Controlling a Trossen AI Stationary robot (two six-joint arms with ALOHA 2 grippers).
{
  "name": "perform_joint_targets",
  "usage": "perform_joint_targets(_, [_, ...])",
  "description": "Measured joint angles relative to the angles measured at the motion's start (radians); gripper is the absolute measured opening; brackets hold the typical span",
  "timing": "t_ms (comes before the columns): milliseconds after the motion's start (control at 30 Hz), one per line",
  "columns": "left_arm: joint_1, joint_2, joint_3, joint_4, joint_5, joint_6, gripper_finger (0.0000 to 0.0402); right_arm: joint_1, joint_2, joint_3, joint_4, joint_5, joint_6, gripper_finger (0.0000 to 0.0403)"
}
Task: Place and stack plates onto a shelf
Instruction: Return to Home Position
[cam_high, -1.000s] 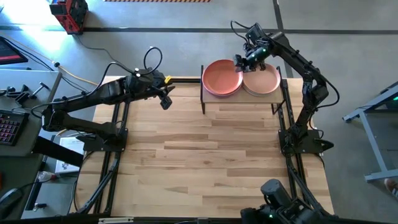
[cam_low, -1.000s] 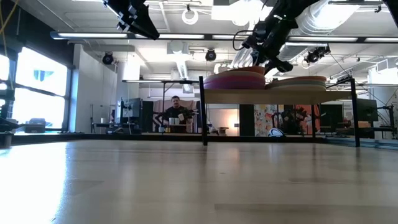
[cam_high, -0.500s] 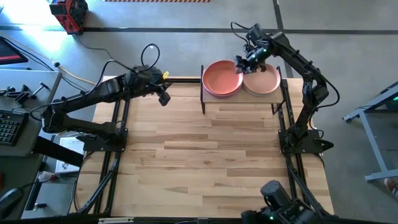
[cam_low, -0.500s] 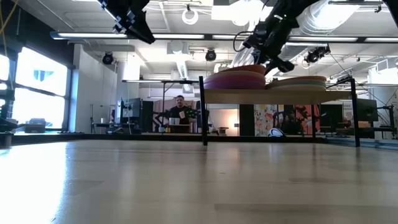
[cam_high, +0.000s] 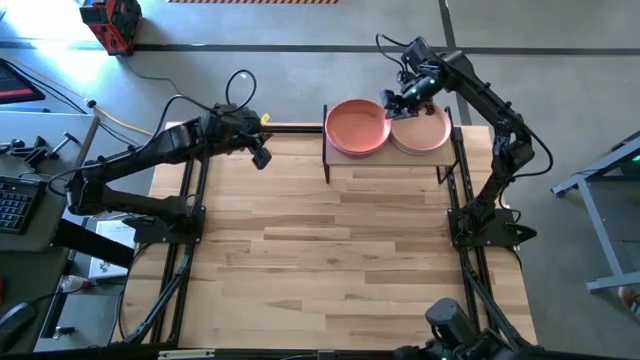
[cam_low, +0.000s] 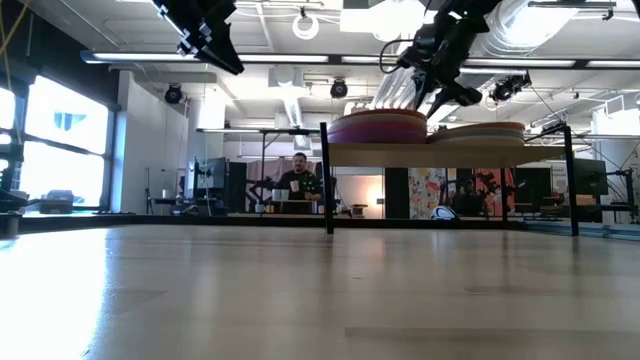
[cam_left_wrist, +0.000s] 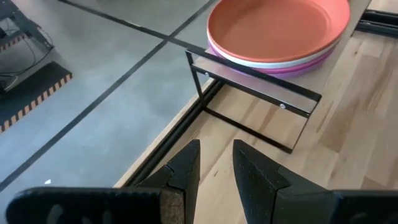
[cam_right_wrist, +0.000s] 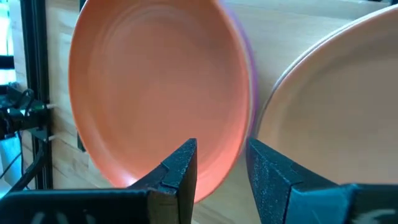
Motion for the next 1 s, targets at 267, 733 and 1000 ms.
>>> perform_joint_targets(267, [0.041, -0.024, -0.001, -0.02, 0.15, 0.0, 0.0086, 0.068, -0.028, 0.0, -0.001, -0.035, -0.1, 0.0114])
perform_joint_targets(733, [0.075, -0.41, -0.346, 0.225, 0.267, -0.118, 0.0086, 0.342, -0.324, -0.135, 0.245, 0.052, -0.452, 0.0114])
perform_joint_targets(1000, [0.045, -0.631, -0.51, 0.344, 0.268, -0.203, 0.0086, 0.378, -0.581, -0.527, 0.493, 0.052, -0.419, 0.0114])
